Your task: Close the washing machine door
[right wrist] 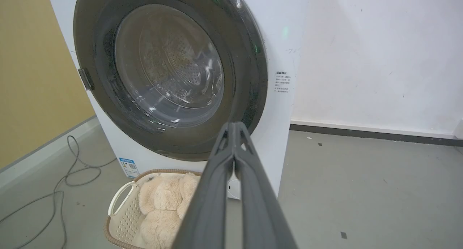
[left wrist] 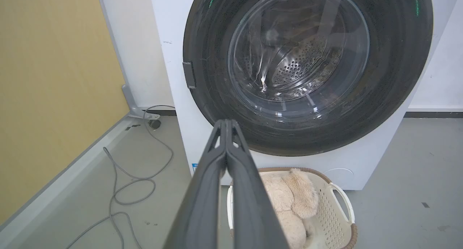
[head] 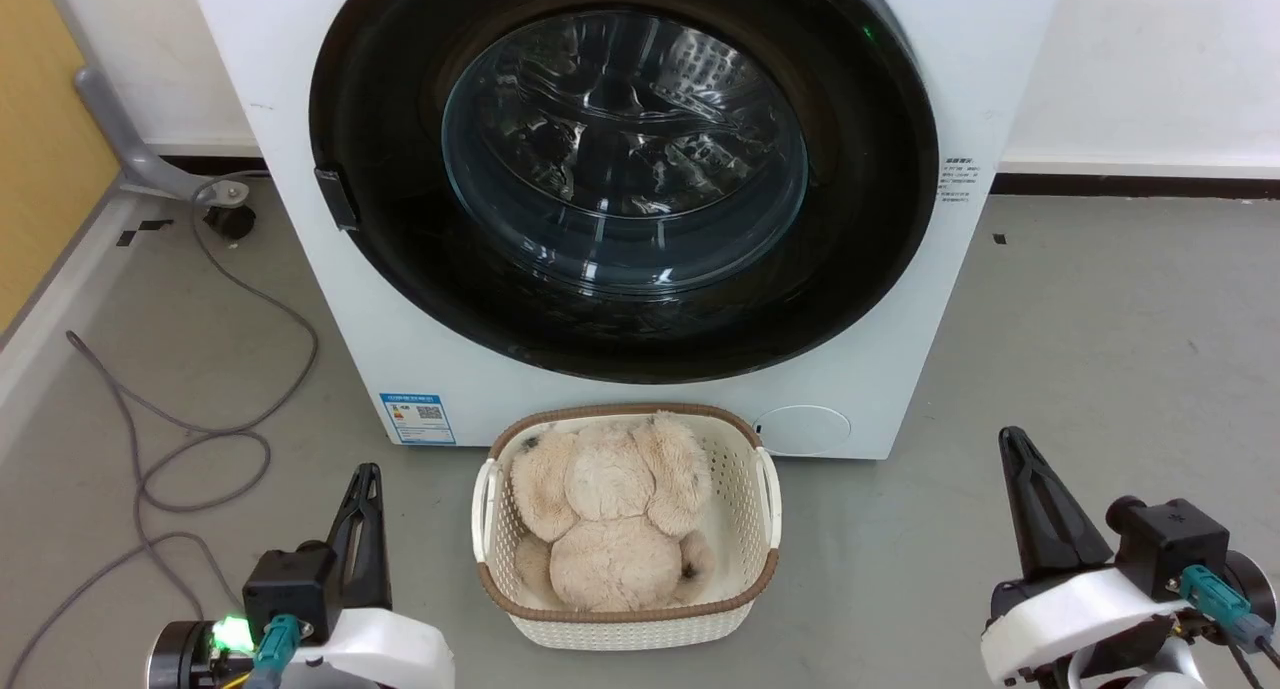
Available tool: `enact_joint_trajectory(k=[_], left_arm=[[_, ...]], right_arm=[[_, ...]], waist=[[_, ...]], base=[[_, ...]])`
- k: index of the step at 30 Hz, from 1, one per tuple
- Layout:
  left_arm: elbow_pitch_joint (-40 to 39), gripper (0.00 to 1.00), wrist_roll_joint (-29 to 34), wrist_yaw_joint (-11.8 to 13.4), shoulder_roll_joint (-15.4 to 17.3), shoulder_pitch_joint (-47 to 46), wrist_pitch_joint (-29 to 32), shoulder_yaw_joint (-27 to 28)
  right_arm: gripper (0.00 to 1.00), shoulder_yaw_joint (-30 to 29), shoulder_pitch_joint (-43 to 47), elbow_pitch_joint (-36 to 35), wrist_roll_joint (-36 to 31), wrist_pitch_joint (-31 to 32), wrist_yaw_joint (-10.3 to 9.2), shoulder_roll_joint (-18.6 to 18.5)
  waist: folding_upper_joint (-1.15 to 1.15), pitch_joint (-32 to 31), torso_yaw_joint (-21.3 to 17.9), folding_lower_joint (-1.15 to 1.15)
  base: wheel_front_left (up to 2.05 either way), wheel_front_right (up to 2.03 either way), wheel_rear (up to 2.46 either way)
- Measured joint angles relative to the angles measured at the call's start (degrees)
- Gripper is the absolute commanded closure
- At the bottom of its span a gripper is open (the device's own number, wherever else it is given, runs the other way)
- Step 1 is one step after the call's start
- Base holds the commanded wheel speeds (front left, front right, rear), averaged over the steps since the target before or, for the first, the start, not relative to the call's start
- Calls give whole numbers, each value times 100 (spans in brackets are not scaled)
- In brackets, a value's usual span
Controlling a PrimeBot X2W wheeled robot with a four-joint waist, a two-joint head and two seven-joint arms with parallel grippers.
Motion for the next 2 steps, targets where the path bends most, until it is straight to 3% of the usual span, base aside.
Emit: enact_joint_trajectory(k=[2], left_arm=[[-2,100,14,-31,0,-2,5,3]], right_arm=[[100,3,13,-16,-12,11,0,0]], waist=[[0,2,3,0]], base=[[0,0,0]])
